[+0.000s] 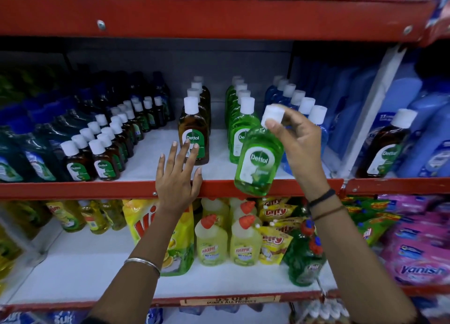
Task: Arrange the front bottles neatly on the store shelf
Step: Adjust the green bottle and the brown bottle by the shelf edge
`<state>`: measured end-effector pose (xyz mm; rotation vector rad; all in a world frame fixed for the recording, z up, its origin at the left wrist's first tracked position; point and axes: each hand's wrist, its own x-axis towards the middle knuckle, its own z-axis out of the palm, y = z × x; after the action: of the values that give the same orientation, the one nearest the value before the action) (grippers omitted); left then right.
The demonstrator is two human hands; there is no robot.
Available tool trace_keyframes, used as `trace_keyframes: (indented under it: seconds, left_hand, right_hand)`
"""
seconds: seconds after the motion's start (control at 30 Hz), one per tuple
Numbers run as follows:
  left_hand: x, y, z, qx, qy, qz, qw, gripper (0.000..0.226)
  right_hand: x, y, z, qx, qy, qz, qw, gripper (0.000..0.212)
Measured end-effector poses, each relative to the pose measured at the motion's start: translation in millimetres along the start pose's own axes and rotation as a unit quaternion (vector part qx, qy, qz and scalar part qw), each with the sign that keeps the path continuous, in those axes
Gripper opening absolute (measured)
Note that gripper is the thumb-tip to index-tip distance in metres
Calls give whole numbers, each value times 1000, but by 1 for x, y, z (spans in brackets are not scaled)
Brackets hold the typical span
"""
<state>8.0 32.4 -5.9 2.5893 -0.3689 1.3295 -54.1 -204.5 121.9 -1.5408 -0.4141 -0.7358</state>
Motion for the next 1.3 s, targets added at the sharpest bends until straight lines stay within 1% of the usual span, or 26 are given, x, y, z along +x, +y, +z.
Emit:
trace_keyframes:
  seconds: [0.07, 0.17, 0.33, 0.47, 0.53, 0.6, 0.67, 0.73, 0.77, 0.83, 0.9, 0.97, 1.03, 1.07, 1.1, 1.13, 1.2, 1.23, 1.3]
  left_hand:
    - [0, 0, 0, 0, -4, -3, 1000, 53]
    - [0, 0, -1, 3, -7, -5, 1000, 53]
    - [1, 3, -2, -8, -20, -13, 1000, 52]
    - [-6, 4, -2, -9, -28, -11, 1000, 52]
    - [-3, 5, -1, -14, -35, -11, 999, 52]
    - [14, 31, 0, -32, -31, 3, 999, 52]
    - [19, 29, 0, -28, -50, -9, 998, 52]
    - [11, 19, -4, -23, -46, -17, 999, 53]
    - [6, 13, -5, -19, -40, -19, 999, 53]
    - [-1, 2, -8, -10, -37, -23, 999, 53]
    - [0, 4, -9, -17, -34, -20, 999, 54]
    - [1, 8, -8, -18, -34, -22, 999, 54]
    - [2, 11, -10, -19, -34, -27, 999, 54]
    - [2, 11, -10, -19, -33, -29, 999, 55]
    - [2, 11, -11, -20, -34, -31, 999, 55]
    - [2, 11, -11, -19, -34, -31, 999, 54]
    - [2, 11, -11, -13, -34, -27, 999, 54]
    - [2, 11, -10, -12, -35, -26, 999, 54]
    - [2, 10, -9, -10, -35, -29, 999, 54]
  right_hand:
    - [16, 5, 2, -12, 27, -2, 1000, 27]
    - [29, 21, 8, -42, 35, 8, 998, 32]
    - [33, 45, 16, -96, -4, 33, 995, 40]
    - [29, 47, 18, -114, -19, 45, 992, 42]
    - [30, 44, 17, -119, -29, 45, 991, 41]
    - [37, 32, -13, -146, -6, 27, 989, 40]
    - [39, 29, -14, -152, -21, 25, 988, 41]
    - [31, 25, -13, -147, -21, 17, 989, 45]
    - [26, 23, -13, -142, -9, 6, 990, 44]
    - [15, 17, -21, -134, 36, -37, 990, 35]
    - [10, 12, -49, -150, 115, -95, 978, 25]
    - [10, 11, -81, -174, 214, -144, 950, 22]
    - [15, 15, -115, -200, 315, -167, 912, 22]
    - [19, 20, -131, -222, 348, -160, 897, 24]
    - [23, 25, -147, -246, 360, -139, 889, 28]
    - [27, 30, -161, -267, 358, -106, 889, 33]
    - [33, 37, -183, -284, 324, -30, 902, 46]
    - [35, 38, -190, -284, 298, 5, 911, 48]
    - [38, 38, -202, -281, 230, 67, 929, 45]
